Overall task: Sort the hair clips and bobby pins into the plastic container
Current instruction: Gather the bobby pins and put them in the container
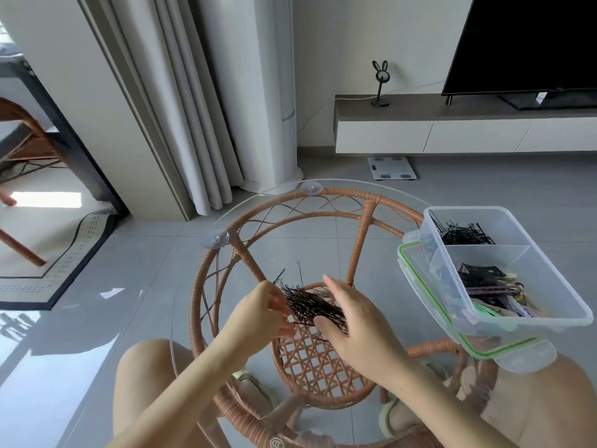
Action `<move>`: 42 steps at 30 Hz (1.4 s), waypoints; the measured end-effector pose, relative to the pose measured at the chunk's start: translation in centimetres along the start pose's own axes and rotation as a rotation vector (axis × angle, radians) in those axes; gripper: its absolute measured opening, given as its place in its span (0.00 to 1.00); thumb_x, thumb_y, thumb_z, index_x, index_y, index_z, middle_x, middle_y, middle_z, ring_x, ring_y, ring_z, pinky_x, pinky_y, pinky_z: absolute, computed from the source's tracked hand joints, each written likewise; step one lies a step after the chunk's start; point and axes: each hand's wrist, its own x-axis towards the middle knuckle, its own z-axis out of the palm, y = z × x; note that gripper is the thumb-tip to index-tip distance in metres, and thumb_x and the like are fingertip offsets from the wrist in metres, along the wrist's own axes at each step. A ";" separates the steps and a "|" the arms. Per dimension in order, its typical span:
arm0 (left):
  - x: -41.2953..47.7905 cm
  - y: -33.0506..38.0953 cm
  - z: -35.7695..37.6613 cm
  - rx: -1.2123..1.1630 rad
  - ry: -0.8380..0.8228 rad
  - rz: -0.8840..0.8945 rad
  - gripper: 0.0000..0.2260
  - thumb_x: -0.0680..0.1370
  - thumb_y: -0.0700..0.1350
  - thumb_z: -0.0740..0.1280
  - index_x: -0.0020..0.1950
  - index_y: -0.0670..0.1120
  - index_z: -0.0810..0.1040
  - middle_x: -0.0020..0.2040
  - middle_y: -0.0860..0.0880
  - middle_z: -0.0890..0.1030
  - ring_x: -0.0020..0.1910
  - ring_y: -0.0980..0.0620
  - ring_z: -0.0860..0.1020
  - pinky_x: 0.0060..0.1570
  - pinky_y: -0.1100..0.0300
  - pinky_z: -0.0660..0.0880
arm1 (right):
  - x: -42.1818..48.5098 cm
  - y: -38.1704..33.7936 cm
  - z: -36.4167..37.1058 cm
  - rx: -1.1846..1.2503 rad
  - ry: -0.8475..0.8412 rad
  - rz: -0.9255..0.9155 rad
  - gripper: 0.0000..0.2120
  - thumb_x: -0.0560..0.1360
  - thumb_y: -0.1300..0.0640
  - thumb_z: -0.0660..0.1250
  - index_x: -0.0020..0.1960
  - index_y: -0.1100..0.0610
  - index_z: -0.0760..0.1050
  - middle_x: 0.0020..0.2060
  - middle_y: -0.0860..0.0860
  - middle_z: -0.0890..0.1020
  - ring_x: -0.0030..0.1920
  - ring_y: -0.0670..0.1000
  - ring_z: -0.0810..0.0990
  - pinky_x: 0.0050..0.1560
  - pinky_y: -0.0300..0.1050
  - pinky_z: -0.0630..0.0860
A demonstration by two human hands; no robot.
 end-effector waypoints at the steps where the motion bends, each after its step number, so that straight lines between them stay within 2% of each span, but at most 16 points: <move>1: 0.1 -0.2 -0.5 0.089 0.017 0.058 0.14 0.72 0.28 0.60 0.45 0.48 0.72 0.47 0.49 0.79 0.40 0.54 0.82 0.37 0.65 0.80 | -0.5 0.4 -0.5 -0.107 0.063 0.014 0.36 0.71 0.37 0.60 0.73 0.51 0.54 0.71 0.47 0.65 0.70 0.46 0.62 0.68 0.41 0.60; 2: 0.4 -0.5 -1.0 0.246 0.058 0.140 0.14 0.72 0.30 0.61 0.45 0.49 0.72 0.50 0.50 0.78 0.42 0.54 0.81 0.37 0.67 0.79 | -0.9 0.8 -0.9 -0.229 0.094 0.043 0.42 0.67 0.30 0.58 0.72 0.52 0.54 0.70 0.47 0.66 0.68 0.48 0.64 0.67 0.43 0.61; 4: 1.1 -0.8 -2.1 0.602 0.125 0.290 0.16 0.71 0.36 0.66 0.55 0.52 0.73 0.59 0.49 0.75 0.53 0.52 0.76 0.50 0.63 0.77 | -1.5 1.5 -1.4 -0.478 0.053 0.103 0.52 0.59 0.22 0.52 0.73 0.54 0.53 0.69 0.49 0.66 0.66 0.51 0.64 0.66 0.48 0.62; 6: 2.3 -0.8 -2.9 0.870 0.093 0.279 0.31 0.68 0.51 0.72 0.68 0.54 0.64 0.66 0.46 0.68 0.63 0.47 0.67 0.60 0.53 0.70 | -1.2 1.8 -1.3 -0.602 0.003 0.131 0.55 0.55 0.20 0.52 0.72 0.55 0.54 0.66 0.50 0.67 0.63 0.52 0.64 0.63 0.49 0.63; 8: 3.4 -0.2 -3.0 0.981 -0.011 0.231 0.46 0.62 0.62 0.73 0.74 0.54 0.54 0.69 0.44 0.64 0.67 0.44 0.61 0.64 0.48 0.66 | -0.5 1.5 -0.8 -0.591 -0.004 0.116 0.52 0.55 0.22 0.54 0.68 0.56 0.62 0.60 0.50 0.70 0.58 0.52 0.66 0.58 0.47 0.66; 10: 3.9 0.6 -2.2 0.986 -0.093 0.279 0.52 0.58 0.65 0.73 0.74 0.51 0.53 0.66 0.45 0.64 0.65 0.45 0.61 0.64 0.49 0.65 | 0.3 0.8 -0.2 -0.539 -0.033 0.072 0.43 0.58 0.26 0.59 0.61 0.56 0.69 0.54 0.50 0.72 0.54 0.51 0.67 0.54 0.44 0.69; 12: 4.0 1.0 -1.0 1.007 -0.133 0.368 0.50 0.57 0.65 0.74 0.72 0.47 0.59 0.63 0.46 0.66 0.61 0.48 0.64 0.63 0.53 0.67 | 0.8 0.2 0.3 -0.445 -0.036 0.047 0.32 0.64 0.34 0.66 0.58 0.56 0.73 0.52 0.51 0.73 0.54 0.51 0.68 0.54 0.45 0.71; 14: 3.8 1.2 -0.1 1.012 -0.142 0.420 0.42 0.59 0.62 0.75 0.66 0.45 0.68 0.58 0.46 0.69 0.55 0.50 0.67 0.56 0.58 0.70 | 1.1 0.0 0.5 -0.360 -0.022 0.039 0.22 0.69 0.44 0.68 0.57 0.56 0.75 0.50 0.51 0.74 0.54 0.52 0.70 0.54 0.47 0.73; 17: 3.6 1.7 0.1 0.964 -0.145 0.434 0.31 0.62 0.56 0.76 0.59 0.44 0.73 0.54 0.46 0.73 0.48 0.50 0.71 0.46 0.60 0.71 | 1.4 0.1 0.2 -0.330 -0.034 -0.004 0.15 0.72 0.52 0.67 0.57 0.57 0.77 0.50 0.53 0.77 0.54 0.53 0.73 0.57 0.48 0.72; 22: 3.5 1.9 -0.6 0.901 -0.128 0.485 0.24 0.67 0.51 0.74 0.61 0.45 0.75 0.55 0.46 0.78 0.51 0.47 0.76 0.52 0.55 0.75 | 1.2 0.6 -0.3 -0.387 -0.044 -0.074 0.12 0.76 0.57 0.63 0.55 0.62 0.78 0.49 0.55 0.79 0.54 0.53 0.74 0.60 0.46 0.72; 28: 3.4 1.4 -1.0 0.797 -0.096 0.537 0.15 0.71 0.48 0.71 0.56 0.46 0.80 0.51 0.47 0.81 0.47 0.51 0.78 0.50 0.57 0.77 | 1.0 0.7 -1.7 -0.373 -0.007 -0.098 0.10 0.76 0.57 0.62 0.47 0.62 0.79 0.43 0.54 0.79 0.51 0.53 0.76 0.59 0.46 0.71; 32: 3.4 1.2 -1.1 0.770 -0.088 0.555 0.10 0.72 0.47 0.70 0.52 0.45 0.81 0.48 0.47 0.81 0.44 0.52 0.78 0.48 0.59 0.77 | 0.9 0.3 -3.4 -0.357 0.052 -0.127 0.08 0.74 0.60 0.65 0.47 0.62 0.81 0.41 0.55 0.81 0.47 0.53 0.77 0.56 0.42 0.71; 36: 3.5 1.3 -0.7 0.866 -0.090 0.582 0.10 0.76 0.46 0.66 0.54 0.45 0.80 0.50 0.47 0.80 0.47 0.50 0.78 0.51 0.57 0.76 | 1.0 -1.0 -6.1 -0.284 0.119 -0.126 0.06 0.73 0.60 0.67 0.46 0.61 0.81 0.38 0.54 0.81 0.41 0.50 0.76 0.47 0.31 0.65; 38: 3.5 1.2 -0.6 0.924 -0.092 0.609 0.11 0.78 0.46 0.63 0.55 0.44 0.79 0.50 0.47 0.79 0.49 0.49 0.77 0.53 0.57 0.75 | 1.0 -1.5 -7.9 -0.242 0.157 -0.126 0.05 0.72 0.61 0.68 0.45 0.61 0.81 0.37 0.53 0.81 0.39 0.48 0.76 0.43 0.26 0.65; 40: 3.4 0.8 -0.6 0.952 -0.097 0.652 0.12 0.79 0.46 0.59 0.56 0.44 0.78 0.51 0.47 0.79 0.50 0.50 0.76 0.54 0.60 0.73 | 1.1 -1.7 -10.0 -0.223 0.199 -0.133 0.04 0.71 0.61 0.69 0.44 0.61 0.82 0.37 0.53 0.82 0.38 0.47 0.77 0.42 0.27 0.68; 42: 3.4 0.5 -0.6 0.944 -0.085 0.692 0.12 0.80 0.46 0.58 0.57 0.45 0.78 0.51 0.48 0.79 0.51 0.52 0.75 0.54 0.63 0.72 | 1.0 -1.3 -12.3 -0.240 0.243 -0.132 0.04 0.70 0.62 0.70 0.44 0.61 0.82 0.37 0.53 0.82 0.38 0.49 0.78 0.42 0.35 0.70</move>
